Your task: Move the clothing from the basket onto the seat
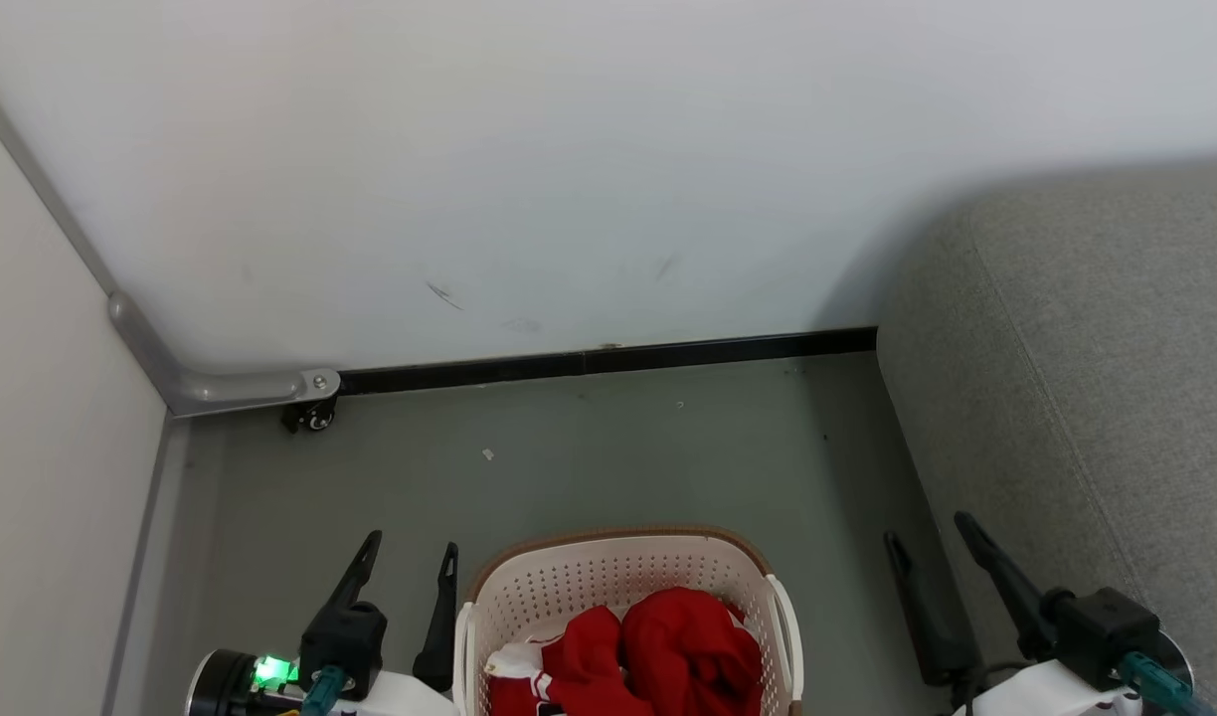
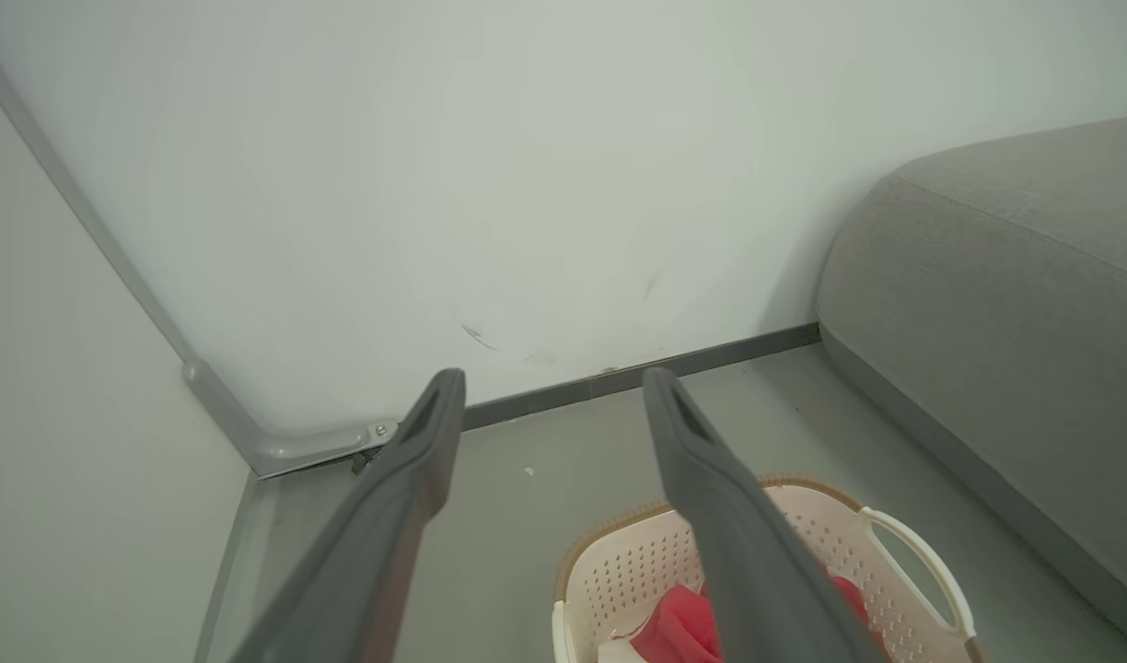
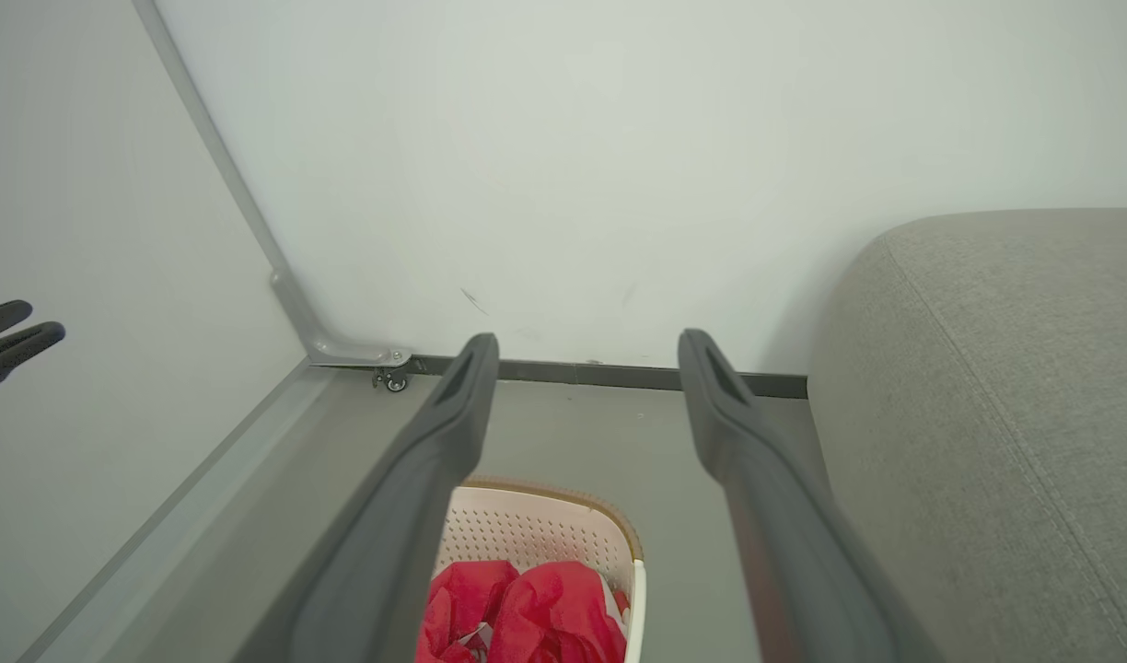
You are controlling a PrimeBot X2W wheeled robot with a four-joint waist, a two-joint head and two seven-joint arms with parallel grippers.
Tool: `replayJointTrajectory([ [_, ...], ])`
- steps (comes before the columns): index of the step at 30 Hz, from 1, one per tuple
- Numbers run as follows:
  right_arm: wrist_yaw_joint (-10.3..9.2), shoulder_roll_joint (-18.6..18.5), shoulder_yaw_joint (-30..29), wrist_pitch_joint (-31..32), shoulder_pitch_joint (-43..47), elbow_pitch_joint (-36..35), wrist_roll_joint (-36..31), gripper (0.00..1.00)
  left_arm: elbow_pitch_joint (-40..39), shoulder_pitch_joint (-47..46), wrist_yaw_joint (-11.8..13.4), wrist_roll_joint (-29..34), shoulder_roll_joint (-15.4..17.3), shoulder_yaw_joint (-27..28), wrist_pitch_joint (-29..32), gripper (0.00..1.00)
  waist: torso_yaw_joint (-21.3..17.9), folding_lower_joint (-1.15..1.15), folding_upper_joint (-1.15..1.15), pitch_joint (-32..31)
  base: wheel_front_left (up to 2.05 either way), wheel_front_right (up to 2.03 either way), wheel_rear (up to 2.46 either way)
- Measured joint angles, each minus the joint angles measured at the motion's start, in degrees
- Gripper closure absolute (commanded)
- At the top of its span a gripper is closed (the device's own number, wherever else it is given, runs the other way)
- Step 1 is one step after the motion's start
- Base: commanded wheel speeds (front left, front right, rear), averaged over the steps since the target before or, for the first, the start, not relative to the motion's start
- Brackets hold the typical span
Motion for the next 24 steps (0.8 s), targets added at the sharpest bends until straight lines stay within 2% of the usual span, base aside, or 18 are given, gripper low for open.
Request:
replayJointTrajectory([
  [13,0.00,0.00,-3.21,-0.09,-0.82,-3.45,-0.30,0.00,6.30,-6.13,-4.30,4.58,0.16,-7.28,3.76,0.00,-1.58,0.00,0.00,6.10,0.00,0.00,0.00],
  [24,0.00,-0.01,-4.86,-0.13,-6.78,-7.00,-0.25,0.00,12.47,-12.96,-7.08,8.31,0.49,-10.99,5.46,0.00,-3.74,0.00,0.00,13.65,0.00,0.00,0.00],
])
